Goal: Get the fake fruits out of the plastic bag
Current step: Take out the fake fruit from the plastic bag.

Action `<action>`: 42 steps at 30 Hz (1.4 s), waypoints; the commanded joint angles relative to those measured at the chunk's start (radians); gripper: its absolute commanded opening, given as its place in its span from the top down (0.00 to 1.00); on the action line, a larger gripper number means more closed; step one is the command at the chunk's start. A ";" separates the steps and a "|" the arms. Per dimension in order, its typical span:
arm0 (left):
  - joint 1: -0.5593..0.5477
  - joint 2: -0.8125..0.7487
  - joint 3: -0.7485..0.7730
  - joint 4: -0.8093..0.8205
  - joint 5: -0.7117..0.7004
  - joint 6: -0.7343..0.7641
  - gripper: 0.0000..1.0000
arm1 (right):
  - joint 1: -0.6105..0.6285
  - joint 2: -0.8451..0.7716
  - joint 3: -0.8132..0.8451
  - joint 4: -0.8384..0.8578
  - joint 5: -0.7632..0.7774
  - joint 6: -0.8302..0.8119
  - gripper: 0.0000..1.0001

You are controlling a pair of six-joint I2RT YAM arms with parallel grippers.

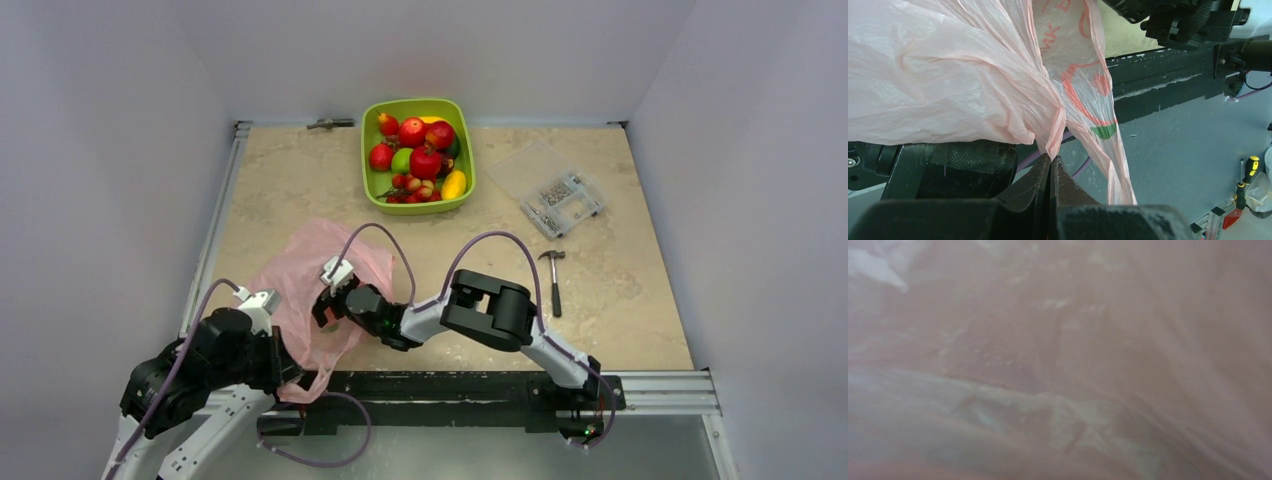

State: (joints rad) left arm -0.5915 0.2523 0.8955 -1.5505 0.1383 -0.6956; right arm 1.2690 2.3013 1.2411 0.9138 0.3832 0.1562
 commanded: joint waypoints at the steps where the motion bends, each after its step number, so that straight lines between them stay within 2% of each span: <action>1: -0.005 0.002 -0.011 0.016 0.021 0.005 1.00 | 0.001 0.003 0.057 0.077 -0.014 -0.061 0.01; 5: -0.005 0.002 0.004 0.013 0.029 0.007 1.00 | 0.001 0.015 0.052 0.142 -0.138 -0.035 0.01; 10: -0.004 0.012 0.032 0.041 0.070 0.007 1.00 | 0.003 0.052 0.094 0.157 -0.188 0.003 0.01; 17: -0.004 0.053 0.044 0.134 0.148 -0.006 1.00 | 0.004 0.222 0.381 0.013 -0.239 0.013 0.01; 21: -0.004 0.065 0.036 0.156 0.155 -0.026 1.00 | -0.001 0.265 0.488 -0.010 -0.152 0.023 0.02; 23: -0.004 0.059 0.041 0.151 0.142 -0.038 1.00 | -0.006 0.288 0.575 -0.090 -0.138 0.001 0.12; 24: -0.004 0.054 0.047 0.148 0.136 -0.042 1.00 | -0.006 0.301 0.609 -0.126 -0.108 0.000 0.25; 26: -0.004 0.047 0.063 0.128 0.105 -0.051 1.00 | -0.008 0.309 0.628 -0.169 0.006 0.012 0.63; 32: -0.004 0.028 0.123 0.010 -0.056 -0.088 1.00 | -0.037 0.176 0.410 -0.037 0.244 0.026 0.84; 37: -0.005 -0.015 0.140 -0.032 -0.175 -0.113 1.00 | -0.059 -0.038 0.095 0.157 0.226 -0.024 0.97; 42: -0.005 -0.001 0.118 0.011 -0.213 -0.098 1.00 | -0.059 -0.222 -0.183 0.253 0.143 -0.049 1.00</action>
State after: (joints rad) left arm -0.5915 0.2371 1.0080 -1.5536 -0.0135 -0.7883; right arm 1.2037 2.2192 1.1946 0.9947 0.5507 0.1406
